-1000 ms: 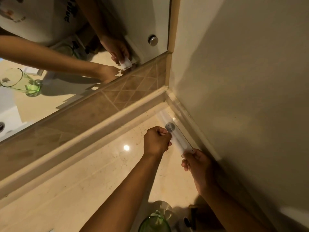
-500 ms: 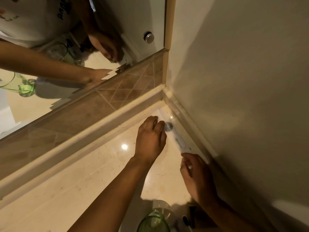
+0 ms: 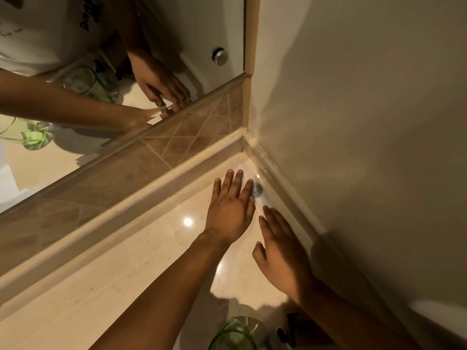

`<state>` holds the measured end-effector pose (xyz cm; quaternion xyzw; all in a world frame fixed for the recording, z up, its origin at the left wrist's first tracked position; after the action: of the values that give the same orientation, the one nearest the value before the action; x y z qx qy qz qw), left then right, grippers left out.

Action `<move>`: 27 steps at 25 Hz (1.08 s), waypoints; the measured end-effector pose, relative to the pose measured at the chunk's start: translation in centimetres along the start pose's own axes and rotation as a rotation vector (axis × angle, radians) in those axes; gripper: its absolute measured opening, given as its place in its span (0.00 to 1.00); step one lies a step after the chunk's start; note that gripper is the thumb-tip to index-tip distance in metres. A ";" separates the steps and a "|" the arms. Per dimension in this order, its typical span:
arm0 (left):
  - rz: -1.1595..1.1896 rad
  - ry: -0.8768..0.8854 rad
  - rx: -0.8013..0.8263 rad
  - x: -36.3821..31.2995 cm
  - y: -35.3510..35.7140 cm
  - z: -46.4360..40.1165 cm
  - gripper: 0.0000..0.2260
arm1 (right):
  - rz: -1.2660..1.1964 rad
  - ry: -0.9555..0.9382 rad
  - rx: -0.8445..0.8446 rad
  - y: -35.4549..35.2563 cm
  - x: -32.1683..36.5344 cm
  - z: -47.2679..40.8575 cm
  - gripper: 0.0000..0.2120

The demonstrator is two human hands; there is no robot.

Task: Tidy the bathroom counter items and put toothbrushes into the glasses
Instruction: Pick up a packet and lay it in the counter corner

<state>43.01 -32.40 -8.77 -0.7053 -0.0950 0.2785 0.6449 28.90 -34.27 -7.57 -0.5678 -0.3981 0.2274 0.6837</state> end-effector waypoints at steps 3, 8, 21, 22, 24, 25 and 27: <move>0.025 0.005 0.051 -0.4 0.4 -0.7 0.25 | -0.006 0.035 0.021 0.1 -0.5 -0.3 0.28; 0.024 -0.003 0.053 -0.6 0.9 -1.1 0.26 | -0.062 0.058 0.032 -0.1 -1.2 -1.0 0.29; 0.029 -0.034 0.034 0.0 0.9 0.5 0.27 | -0.127 0.048 0.094 0.2 -1.1 -0.4 0.27; 0.024 -0.033 0.043 0.0 0.9 0.9 0.26 | -0.129 0.040 0.095 0.1 -1.0 -0.4 0.27; 0.007 -0.031 0.060 0.0 0.9 1.2 0.26 | -0.133 0.032 0.099 -0.1 -0.8 -0.7 0.28; -0.002 -0.034 0.068 0.0 1.0 1.3 0.26 | -0.135 0.032 0.104 -0.1 -0.7 -0.8 0.28; -0.012 -0.042 0.076 -0.1 1.0 1.3 0.26 | -0.142 0.035 0.096 -0.2 -0.5 -1.0 0.28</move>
<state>42.08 -31.47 -9.71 -0.6739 -0.1022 0.2926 0.6707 29.39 -35.34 -7.59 -0.5088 -0.4138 0.1872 0.7314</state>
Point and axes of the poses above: each hand's wrist, its own z-axis away from the middle knuckle, its own y-axis out of the palm, x = y × z, the point moved 8 cm from there along -z, towards the middle knuckle, and after that the axes turned 8 degrees about -x, right-handed, at the moved point
